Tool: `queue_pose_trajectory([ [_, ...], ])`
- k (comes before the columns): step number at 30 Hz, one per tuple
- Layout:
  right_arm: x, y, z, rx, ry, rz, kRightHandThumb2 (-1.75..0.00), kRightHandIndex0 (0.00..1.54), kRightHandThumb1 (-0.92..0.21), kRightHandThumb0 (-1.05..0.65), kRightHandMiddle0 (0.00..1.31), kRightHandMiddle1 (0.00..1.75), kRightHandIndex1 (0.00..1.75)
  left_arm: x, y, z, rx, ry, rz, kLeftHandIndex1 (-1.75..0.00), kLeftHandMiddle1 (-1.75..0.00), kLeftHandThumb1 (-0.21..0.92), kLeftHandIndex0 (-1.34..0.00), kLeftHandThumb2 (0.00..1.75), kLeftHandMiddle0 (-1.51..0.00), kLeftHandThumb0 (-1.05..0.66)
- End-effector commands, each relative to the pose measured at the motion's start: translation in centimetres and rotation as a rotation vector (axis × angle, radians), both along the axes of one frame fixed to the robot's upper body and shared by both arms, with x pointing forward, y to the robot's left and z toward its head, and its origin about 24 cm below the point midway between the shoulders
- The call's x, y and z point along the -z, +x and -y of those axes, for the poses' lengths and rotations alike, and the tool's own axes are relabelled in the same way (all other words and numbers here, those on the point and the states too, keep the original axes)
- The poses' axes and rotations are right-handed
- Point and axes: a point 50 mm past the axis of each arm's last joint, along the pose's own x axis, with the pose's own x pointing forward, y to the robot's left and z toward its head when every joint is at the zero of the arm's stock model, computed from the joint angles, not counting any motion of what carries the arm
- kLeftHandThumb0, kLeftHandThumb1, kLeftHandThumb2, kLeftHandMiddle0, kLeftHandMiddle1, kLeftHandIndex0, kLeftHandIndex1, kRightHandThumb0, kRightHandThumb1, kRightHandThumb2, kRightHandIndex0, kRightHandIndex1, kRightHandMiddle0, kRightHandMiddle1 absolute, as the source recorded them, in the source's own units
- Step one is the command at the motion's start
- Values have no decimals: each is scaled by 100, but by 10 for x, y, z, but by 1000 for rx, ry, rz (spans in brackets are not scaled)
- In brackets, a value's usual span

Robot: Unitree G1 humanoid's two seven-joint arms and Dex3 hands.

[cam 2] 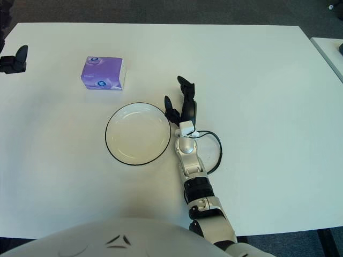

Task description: Put the tissue paper into the plate.

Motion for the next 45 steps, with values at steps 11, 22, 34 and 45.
queue_pose_trajectory([
  [11,80,-36,12,27,-40,-352,-61,21,-92,-72,0,81,51,-56,31,58,39,59,103,0,0,92,0,86,0,-76],
  [22,81,-33,15,22,-37,-358,-61,21,-92,-72,0,80,50,-66,53,89,1,244,50,0,0,92,0,86,0,-80],
  [34,82,-32,18,27,-44,-362,-61,21,-92,-71,0,81,49,-67,86,105,30,305,1,-11,0,92,-1,75,0,-90],
  [45,82,-30,20,31,-58,-360,-59,21,-92,-70,0,80,49,-50,105,133,65,347,-47,-17,0,92,0,80,-1,-102],
])
